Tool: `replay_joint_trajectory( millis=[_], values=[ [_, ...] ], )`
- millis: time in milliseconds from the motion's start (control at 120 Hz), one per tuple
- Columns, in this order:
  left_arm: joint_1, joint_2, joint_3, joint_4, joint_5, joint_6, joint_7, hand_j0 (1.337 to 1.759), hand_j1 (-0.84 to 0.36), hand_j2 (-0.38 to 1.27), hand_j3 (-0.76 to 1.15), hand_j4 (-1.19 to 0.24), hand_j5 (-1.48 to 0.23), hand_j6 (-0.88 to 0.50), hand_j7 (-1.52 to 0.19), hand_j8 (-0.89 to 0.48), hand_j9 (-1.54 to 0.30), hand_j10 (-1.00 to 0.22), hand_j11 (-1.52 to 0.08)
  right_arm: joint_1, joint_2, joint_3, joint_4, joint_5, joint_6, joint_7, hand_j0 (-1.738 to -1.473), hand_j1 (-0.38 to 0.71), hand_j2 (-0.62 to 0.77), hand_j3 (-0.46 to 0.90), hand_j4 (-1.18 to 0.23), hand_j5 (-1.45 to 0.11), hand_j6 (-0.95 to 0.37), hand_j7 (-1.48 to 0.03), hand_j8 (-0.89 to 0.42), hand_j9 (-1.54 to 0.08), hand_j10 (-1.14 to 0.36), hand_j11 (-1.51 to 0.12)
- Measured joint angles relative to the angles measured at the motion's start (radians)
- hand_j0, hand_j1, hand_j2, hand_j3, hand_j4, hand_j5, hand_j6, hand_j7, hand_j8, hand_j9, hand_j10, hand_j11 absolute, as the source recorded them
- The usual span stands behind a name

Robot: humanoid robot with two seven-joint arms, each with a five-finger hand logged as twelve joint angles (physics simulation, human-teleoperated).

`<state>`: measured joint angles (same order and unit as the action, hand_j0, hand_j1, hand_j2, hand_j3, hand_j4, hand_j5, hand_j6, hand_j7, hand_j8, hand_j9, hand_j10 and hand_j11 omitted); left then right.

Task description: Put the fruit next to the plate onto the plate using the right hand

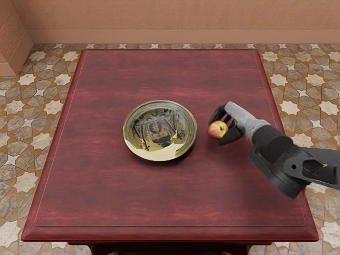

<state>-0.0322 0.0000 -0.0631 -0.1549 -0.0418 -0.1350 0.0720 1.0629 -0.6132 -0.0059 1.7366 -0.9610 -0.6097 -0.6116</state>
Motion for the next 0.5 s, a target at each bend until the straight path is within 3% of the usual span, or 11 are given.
replay_joint_trajectory(
  millis=[283,500],
  values=[
    [0.0,0.0,0.0,0.0,0.0,0.0,0.0,1.658,0.07,0.05,0.0,-0.23,-0.3,-0.23,-0.3,-0.23,-0.3,-0.23,-0.3,0.04,-0.004,0.239,-0.004,0.179,0.307,0.0,-1.651,0.21,0.14,0.0,-0.66,-1.0,-0.46,-0.95,-0.51,-0.98,-0.7,-0.98],
    [0.0,0.0,0.0,0.0,0.0,0.0,0.0,1.658,0.07,0.05,0.0,-0.23,-0.3,-0.23,-0.3,-0.23,-0.3,-0.23,-0.3,0.065,0.13,0.321,-0.072,0.249,0.436,0.0,-1.651,0.22,0.15,0.0,-0.64,-1.03,-0.44,-0.98,-0.49,-1.0,-0.73,-1.0]
  ],
)
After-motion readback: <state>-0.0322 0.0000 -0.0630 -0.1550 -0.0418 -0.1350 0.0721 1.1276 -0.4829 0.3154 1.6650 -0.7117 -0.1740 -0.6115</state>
